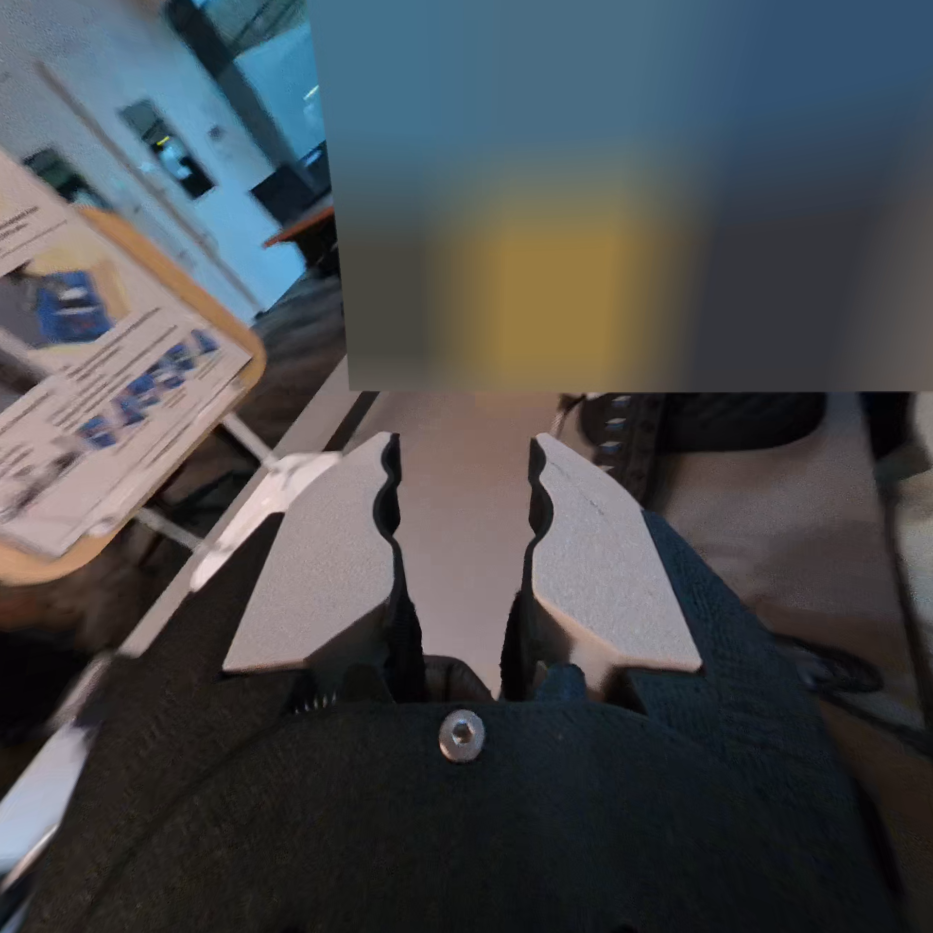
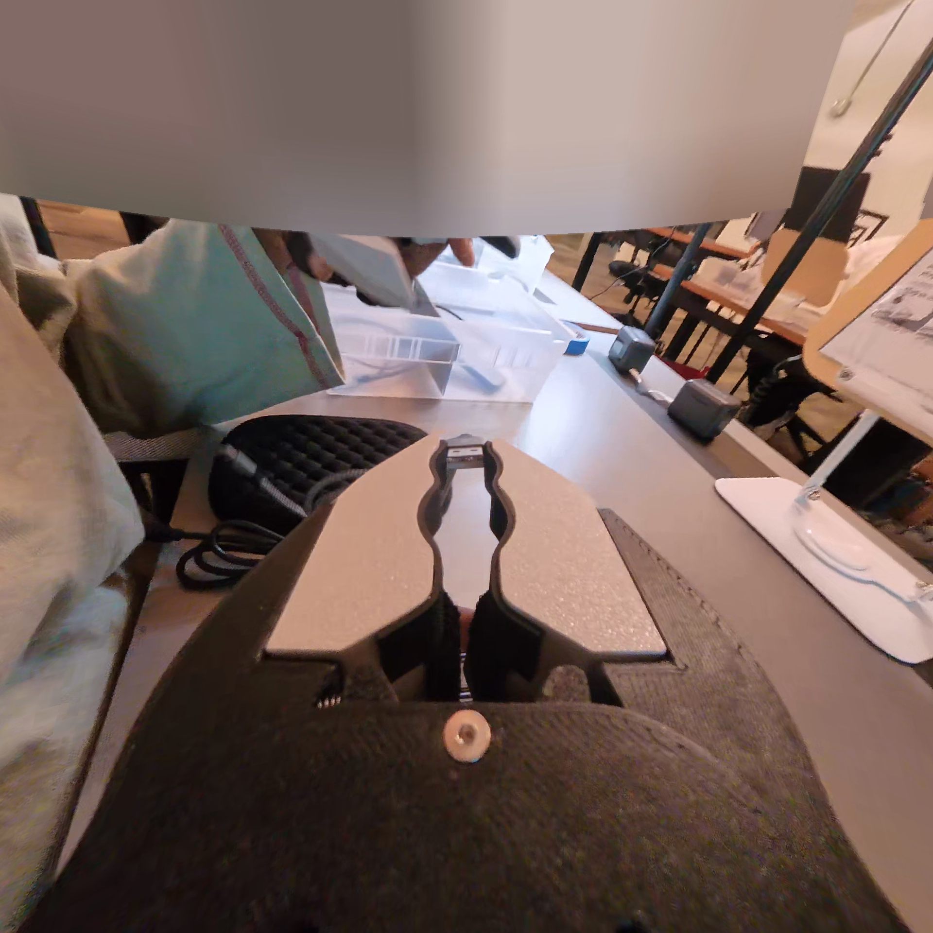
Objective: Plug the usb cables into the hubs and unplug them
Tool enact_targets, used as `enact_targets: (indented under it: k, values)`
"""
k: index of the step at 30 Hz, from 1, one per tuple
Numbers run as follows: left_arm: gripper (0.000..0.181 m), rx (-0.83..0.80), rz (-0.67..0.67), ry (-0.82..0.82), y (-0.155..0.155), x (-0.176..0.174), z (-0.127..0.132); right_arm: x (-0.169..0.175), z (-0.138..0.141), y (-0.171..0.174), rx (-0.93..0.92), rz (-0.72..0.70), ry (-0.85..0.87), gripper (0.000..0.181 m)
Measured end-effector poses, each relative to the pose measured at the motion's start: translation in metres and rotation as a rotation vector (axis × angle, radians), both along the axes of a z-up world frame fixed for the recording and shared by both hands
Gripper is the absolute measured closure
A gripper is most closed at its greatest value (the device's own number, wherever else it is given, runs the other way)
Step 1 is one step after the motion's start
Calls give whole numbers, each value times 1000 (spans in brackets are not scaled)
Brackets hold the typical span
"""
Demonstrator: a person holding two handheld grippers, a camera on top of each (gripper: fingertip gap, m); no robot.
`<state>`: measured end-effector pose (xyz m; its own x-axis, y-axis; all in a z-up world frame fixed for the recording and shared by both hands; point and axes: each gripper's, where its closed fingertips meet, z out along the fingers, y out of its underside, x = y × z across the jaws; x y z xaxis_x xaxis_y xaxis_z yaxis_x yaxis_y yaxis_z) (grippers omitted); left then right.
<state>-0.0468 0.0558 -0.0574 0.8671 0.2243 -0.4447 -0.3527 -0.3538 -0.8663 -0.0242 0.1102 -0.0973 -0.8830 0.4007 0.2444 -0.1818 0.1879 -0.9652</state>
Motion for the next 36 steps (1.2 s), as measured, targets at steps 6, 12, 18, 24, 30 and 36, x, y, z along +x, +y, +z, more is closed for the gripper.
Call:
enact_targets:
  k: [6, 12, 18, 24, 30, 36]
  values:
    - [142, -116, -285, 9, 41, 34, -51, 10, 4, -12, -2, 77, -47, 168]
    - [159, -5, -380, -23, 48, 39, -48, 17, 5, -11, -17, 113, -64, 168]
    - [175, 55, -401, -70, 50, 42, -48, 22, 2, -11, -24, 150, -69, 167]
    - [175, 75, -431, -71, 53, 50, -53, 31, 0, -12, -23, 185, -73, 168]
    - [176, 206, -393, -101, 54, 47, -47, 28, 7, -12, -78, 160, -48, 167]
    - [176, 312, -380, -174, 43, 42, -47, 26, 11, -8, -91, 129, -25, 155]
